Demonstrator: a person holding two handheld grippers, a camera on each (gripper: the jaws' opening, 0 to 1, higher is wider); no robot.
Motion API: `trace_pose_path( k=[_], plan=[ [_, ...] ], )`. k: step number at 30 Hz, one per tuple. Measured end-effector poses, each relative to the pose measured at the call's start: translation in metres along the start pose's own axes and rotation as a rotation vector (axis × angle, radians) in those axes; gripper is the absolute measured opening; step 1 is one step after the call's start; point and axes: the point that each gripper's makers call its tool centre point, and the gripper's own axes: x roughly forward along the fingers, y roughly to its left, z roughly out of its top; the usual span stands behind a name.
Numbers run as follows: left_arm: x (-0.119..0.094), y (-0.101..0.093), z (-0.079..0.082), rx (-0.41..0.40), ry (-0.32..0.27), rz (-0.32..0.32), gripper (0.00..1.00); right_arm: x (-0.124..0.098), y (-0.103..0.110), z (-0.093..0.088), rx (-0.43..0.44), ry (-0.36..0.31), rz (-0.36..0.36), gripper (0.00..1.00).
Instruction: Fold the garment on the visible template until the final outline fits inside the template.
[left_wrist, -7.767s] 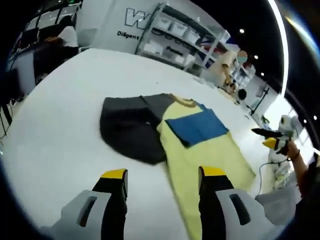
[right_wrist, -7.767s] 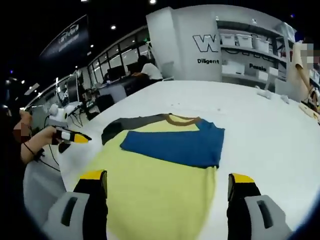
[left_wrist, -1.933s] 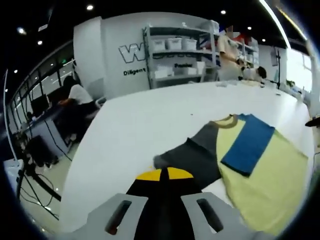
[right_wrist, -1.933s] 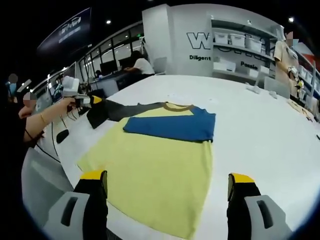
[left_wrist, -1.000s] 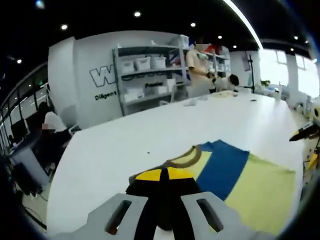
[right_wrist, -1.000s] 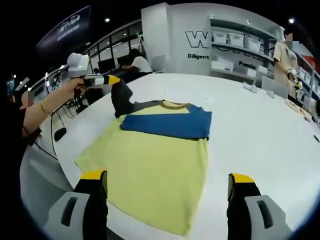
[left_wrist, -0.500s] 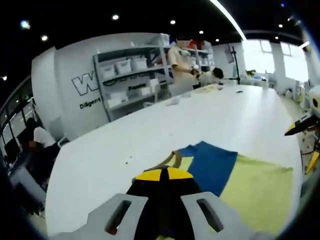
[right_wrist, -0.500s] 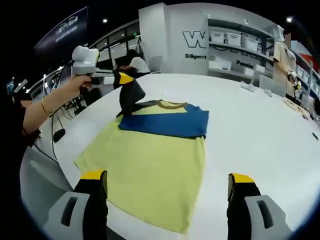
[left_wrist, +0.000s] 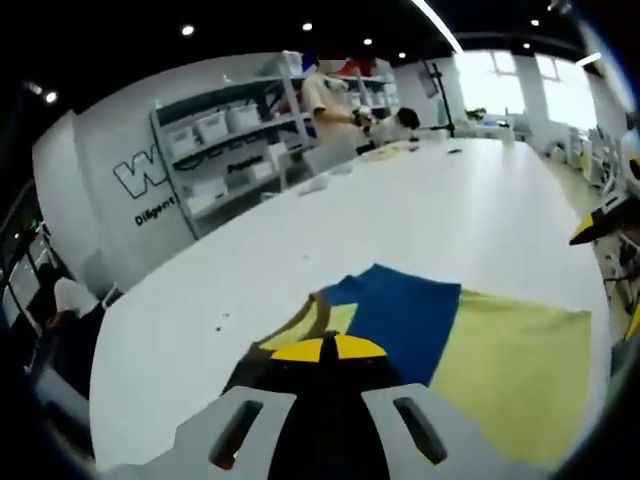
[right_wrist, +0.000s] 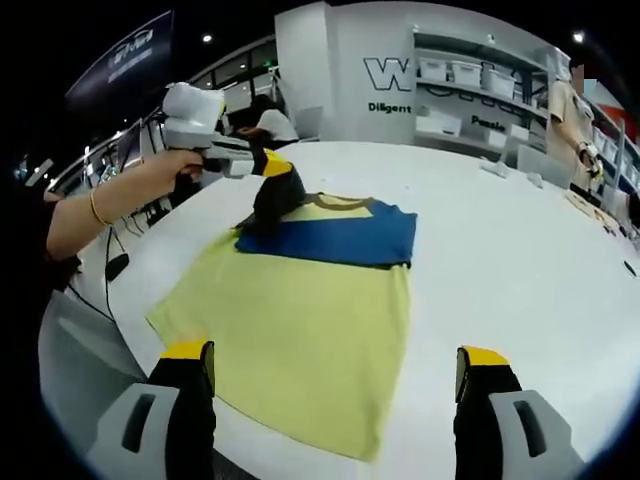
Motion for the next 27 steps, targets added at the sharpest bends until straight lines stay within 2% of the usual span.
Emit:
trace_pose_path(
  k=[5, 11, 18, 23, 27],
  plan=[
    [0.009, -0.012, -0.009, -0.008, 0.025, -0.022, 0.0, 0.002, -0.002, -0.002, 0.002, 0.008, -0.002, 0.99],
    [0.017, -0.027, -0.016, 0.022, 0.049, -0.056, 0.01, 0.005, -0.003, -0.002, 0.005, 0.012, -0.002, 0.99],
    [0.021, -0.039, -0.019, -0.003, 0.058, -0.106, 0.05, 0.007, -0.003, -0.003, 0.007, 0.012, -0.004, 0.99],
    [0.021, -0.045, -0.018, -0.011, 0.052, -0.131, 0.22, 0.008, -0.002, -0.003, 0.009, 0.011, -0.004, 0.99],
    [0.019, -0.044, -0.02, -0.033, 0.058, -0.138, 0.39, 0.008, -0.001, -0.003, 0.007, 0.01, -0.002, 0.99]
  ],
)
